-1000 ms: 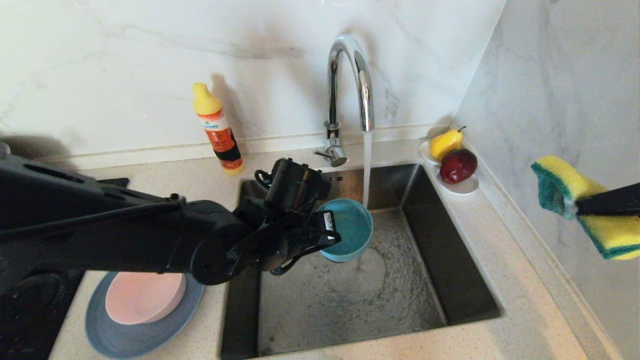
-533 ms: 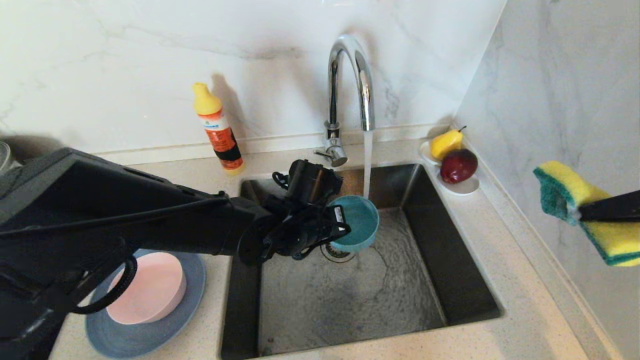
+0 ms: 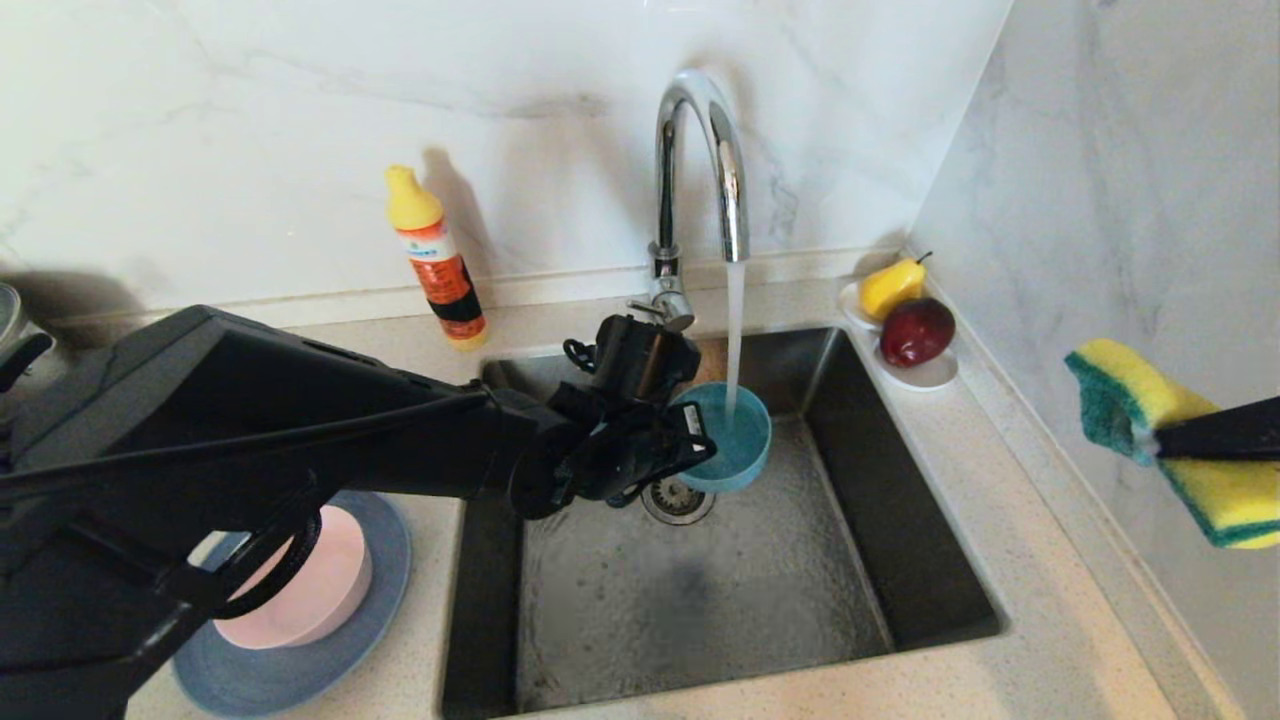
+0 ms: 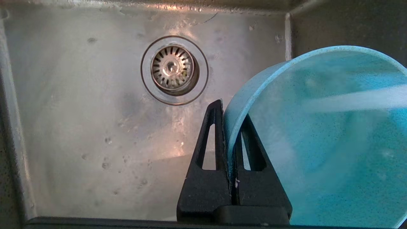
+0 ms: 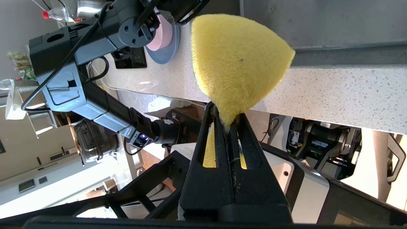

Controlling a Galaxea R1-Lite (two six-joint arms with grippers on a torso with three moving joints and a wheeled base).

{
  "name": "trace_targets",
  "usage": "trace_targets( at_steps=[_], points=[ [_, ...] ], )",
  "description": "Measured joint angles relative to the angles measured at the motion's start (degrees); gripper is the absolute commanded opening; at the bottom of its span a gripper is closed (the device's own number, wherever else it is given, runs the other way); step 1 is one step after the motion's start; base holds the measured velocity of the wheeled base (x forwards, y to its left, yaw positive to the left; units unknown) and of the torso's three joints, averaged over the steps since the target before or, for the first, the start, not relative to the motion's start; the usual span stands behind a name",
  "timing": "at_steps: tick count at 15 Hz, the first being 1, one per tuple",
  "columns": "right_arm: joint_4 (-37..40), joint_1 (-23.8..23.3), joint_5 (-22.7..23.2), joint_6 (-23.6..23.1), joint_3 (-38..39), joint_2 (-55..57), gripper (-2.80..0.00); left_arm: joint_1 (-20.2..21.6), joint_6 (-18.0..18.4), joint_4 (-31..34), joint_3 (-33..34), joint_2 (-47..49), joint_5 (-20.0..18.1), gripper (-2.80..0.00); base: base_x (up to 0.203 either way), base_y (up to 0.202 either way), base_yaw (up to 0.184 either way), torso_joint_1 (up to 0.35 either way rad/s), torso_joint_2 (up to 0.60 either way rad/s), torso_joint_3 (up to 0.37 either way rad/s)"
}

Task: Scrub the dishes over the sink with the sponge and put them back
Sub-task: Rinse the bowl

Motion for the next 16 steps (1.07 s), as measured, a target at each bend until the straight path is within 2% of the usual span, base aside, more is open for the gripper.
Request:
trace_targets(
  at_steps=[9, 13, 16],
  points=[
    [0.04, -0.02, 0.06, -0.02, 0.77, 0.07, -2.80, -1.66, -1.02, 2.53, 1.58, -0.29, -0.11, -2.80, 0.000, 0.000, 0.000, 0.000, 0.00, 0.000],
    [0.01, 0.00, 0.17, -0.02, 0.79, 0.05, -2.80, -1.69, -0.24, 3.66, 6.46, -2.93, 0.29, -2.80, 0.000, 0.000, 0.000, 0.000, 0.00, 0.000],
    [-0.55, 0.00, 0.24, 0.00, 1.92, 0.00, -2.80, -0.53, 0.45, 1.96, 11.75, -6.68, 1.51, -2.80, 0.000, 0.000, 0.000, 0.000, 0.00, 0.000]
  ],
)
